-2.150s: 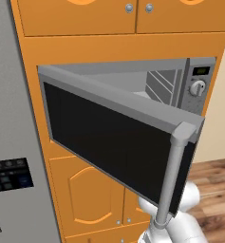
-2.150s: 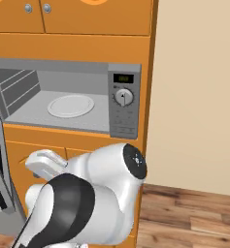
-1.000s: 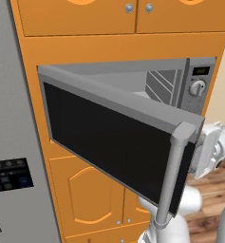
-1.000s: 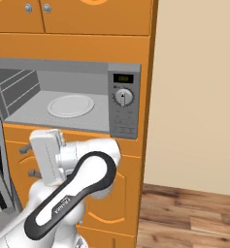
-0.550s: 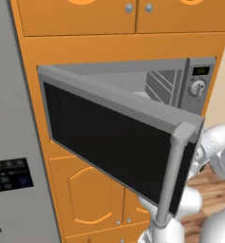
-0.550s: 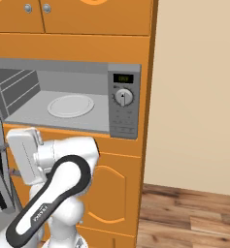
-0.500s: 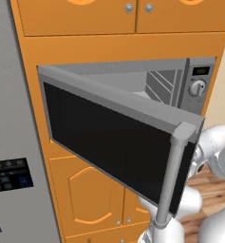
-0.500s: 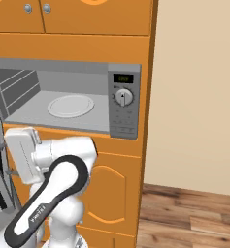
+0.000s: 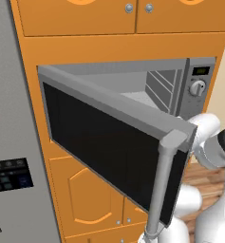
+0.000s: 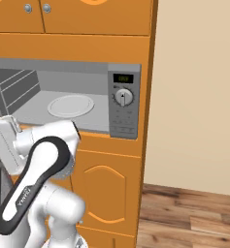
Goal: Place the sponge inside the microwave to prepare for sanitizing.
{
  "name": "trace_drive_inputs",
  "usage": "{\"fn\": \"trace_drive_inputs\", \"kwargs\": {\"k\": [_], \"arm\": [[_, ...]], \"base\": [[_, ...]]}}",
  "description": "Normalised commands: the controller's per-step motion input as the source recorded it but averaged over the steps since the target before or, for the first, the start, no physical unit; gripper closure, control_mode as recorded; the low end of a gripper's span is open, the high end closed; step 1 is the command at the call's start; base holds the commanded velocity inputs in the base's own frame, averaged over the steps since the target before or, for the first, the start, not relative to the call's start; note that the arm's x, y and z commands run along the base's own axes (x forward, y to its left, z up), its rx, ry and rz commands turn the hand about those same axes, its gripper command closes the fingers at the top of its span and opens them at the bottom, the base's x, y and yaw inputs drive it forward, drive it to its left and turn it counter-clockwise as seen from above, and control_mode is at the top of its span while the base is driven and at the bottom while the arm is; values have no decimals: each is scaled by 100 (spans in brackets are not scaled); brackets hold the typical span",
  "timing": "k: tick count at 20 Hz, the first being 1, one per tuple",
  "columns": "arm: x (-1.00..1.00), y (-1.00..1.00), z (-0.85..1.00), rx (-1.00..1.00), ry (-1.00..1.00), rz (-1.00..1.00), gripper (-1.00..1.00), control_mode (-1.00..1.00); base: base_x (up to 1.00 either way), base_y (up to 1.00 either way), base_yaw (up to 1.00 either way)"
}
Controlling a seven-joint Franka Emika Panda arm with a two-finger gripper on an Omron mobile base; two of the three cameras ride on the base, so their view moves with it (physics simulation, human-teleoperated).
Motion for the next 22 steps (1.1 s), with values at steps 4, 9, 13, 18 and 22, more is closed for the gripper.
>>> {"fn": "trace_drive_inputs", "kwargs": {"k": [4, 9, 13, 18, 22], "arm": [[-71, 78, -31, 0, 0, -6, -100, -100], [-86, 80, -56, 3, 0, -22, -100, -100], [-62, 50, -58, 6, -4, -43, -100, -100], [-34, 22, -95, 20, 0, -50, -100, -100], [-30, 41, -100, 32, 0, -47, -100, -100]], "base": [[0, 0, 0], [0, 0, 0], [0, 0, 0], [0, 0, 0], [0, 0, 0]]}}
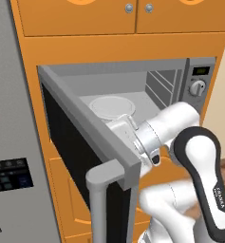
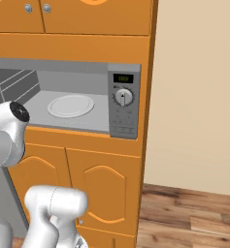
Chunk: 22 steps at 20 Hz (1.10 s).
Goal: Place the sponge inside the microwave to prepare for sanitizing.
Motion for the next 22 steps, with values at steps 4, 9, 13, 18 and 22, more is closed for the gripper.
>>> {"fn": "trace_drive_inputs", "kwargs": {"k": [4, 9, 13, 18, 22], "arm": [[-68, 66, -100, 33, 0, -42, -100, -100], [-82, 68, -100, 36, 0, -35, -100, -100], [-73, 51, -100, 37, 0, -32, -100, -100], [-58, 30, -100, 38, 0, -27, -100, -100], [-42, 28, -84, 32, 1, -21, -100, -100]], "base": [[0, 0, 0], [0, 0, 0], [0, 0, 0], [0, 0, 0], [0, 0, 0]]}}
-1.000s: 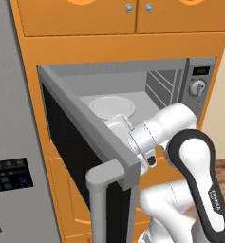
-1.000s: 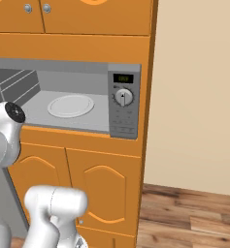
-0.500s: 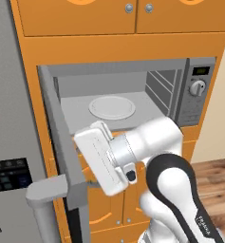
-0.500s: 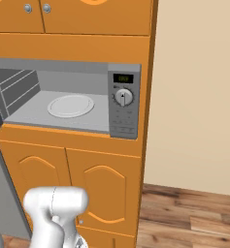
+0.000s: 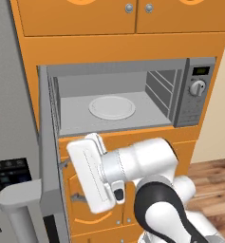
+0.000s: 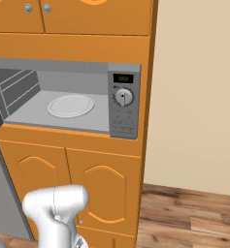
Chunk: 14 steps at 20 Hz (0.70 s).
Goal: Place the sponge inside the microwave to prepare for sanitizing.
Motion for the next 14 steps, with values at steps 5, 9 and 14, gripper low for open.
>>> {"fn": "trace_drive_inputs", "kwargs": {"k": [5, 9, 14], "arm": [[-19, 16, -40, 13, 7, -11, -100, -100], [-1, 1, -3, 2, 4, -2, -100, -100], [14, -56, 0, -5, 10, -1, -100, -100]], "base": [[0, 0, 0], [0, 0, 0], [0, 0, 0]]}}
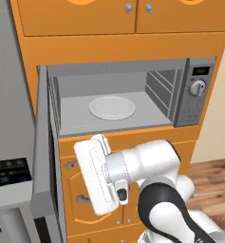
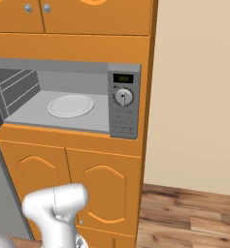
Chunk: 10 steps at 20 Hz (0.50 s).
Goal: Place the sponge inside the microwave to prepare for sanitizing.
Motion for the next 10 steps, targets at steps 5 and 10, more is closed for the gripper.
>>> {"fn": "trace_drive_inputs", "kwargs": {"k": [5, 10], "arm": [[38, -100, 11, -6, 1, 0, -100, -100], [72, -64, -3, -14, -12, 19, -100, -100]], "base": [[0, 0, 0], [0, 0, 0]]}}
